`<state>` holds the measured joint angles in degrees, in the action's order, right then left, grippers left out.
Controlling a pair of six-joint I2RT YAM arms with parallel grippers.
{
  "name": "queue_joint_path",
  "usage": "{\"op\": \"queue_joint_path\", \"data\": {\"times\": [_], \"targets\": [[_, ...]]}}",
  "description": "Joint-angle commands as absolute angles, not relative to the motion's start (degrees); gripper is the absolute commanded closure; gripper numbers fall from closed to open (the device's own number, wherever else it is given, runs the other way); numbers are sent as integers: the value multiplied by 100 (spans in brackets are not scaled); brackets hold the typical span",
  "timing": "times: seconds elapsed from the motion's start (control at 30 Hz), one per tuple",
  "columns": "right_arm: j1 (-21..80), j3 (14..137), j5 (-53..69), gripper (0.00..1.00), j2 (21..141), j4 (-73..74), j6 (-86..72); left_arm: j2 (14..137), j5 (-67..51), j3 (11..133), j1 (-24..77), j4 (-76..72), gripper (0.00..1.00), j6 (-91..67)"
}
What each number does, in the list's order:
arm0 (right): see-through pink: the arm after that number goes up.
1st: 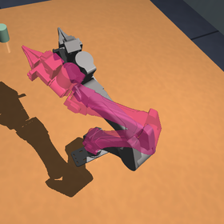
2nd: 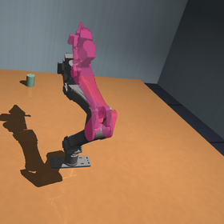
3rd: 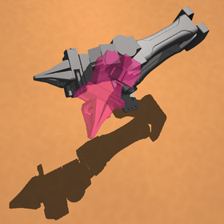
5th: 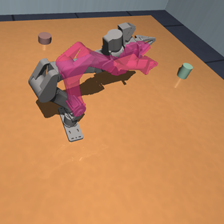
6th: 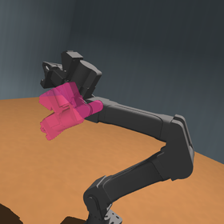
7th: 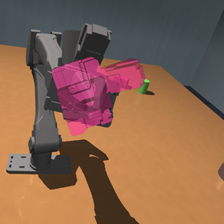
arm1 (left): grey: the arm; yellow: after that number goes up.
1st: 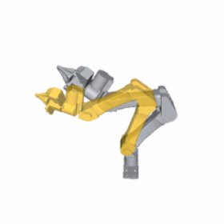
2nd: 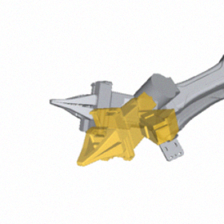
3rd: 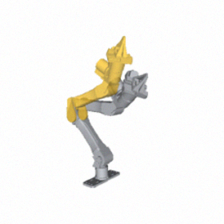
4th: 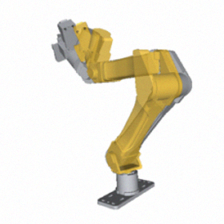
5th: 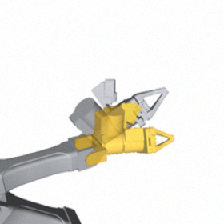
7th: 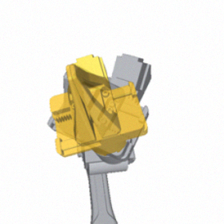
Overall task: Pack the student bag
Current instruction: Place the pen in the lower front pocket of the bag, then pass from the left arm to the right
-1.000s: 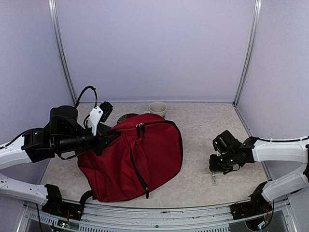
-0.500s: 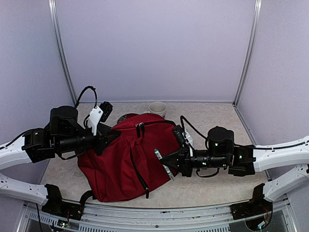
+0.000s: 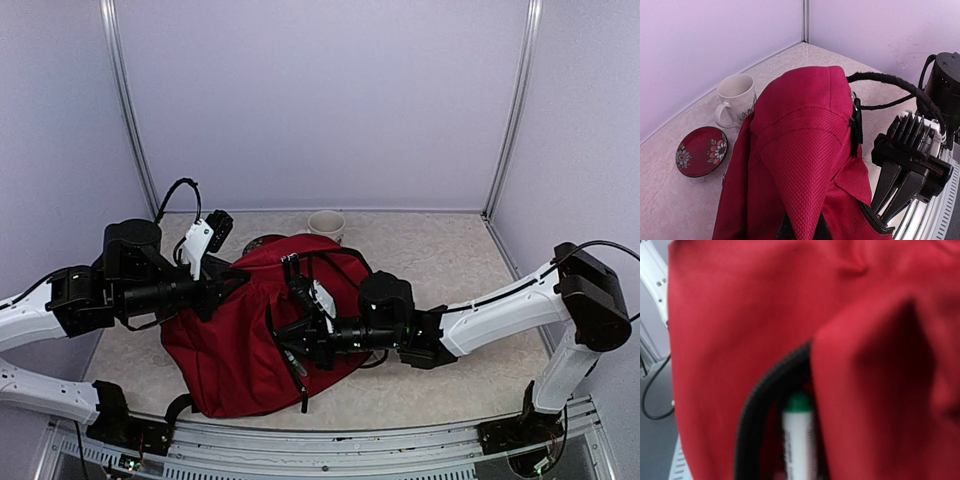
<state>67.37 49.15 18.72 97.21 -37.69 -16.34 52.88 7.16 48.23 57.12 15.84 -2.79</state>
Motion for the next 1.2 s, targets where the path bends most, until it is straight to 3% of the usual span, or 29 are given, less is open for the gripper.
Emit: {"op": "queue_joint_path", "data": {"times": [0.0,0.13,0.3,0.67,0.87,0.93,1.17], "targets": [[6759,5269,2261,100,10060,-4413,-1846,5166,632,4899,5669,743,100,-377],[6763,5457,2298,100,10367,-4833,-2075,5219,567,4891,5668,679,100,-389],[6873,5940,2133,100,10733,-4142,-1877,5232,588,4911,5668,665,100,-387],[7127,6307,1248,42,9573,-535,-805,5131,905,4852,5652,743,100,-323],[7181,6192,836,34,8651,309,-813,5192,1051,4818,5496,753,100,-359],[7127,5727,405,26,8183,120,-1020,5222,1066,4808,5410,746,100,-377],[6191,4434,30,16,7440,174,-2922,5455,885,4823,4976,628,100,-589]]}}
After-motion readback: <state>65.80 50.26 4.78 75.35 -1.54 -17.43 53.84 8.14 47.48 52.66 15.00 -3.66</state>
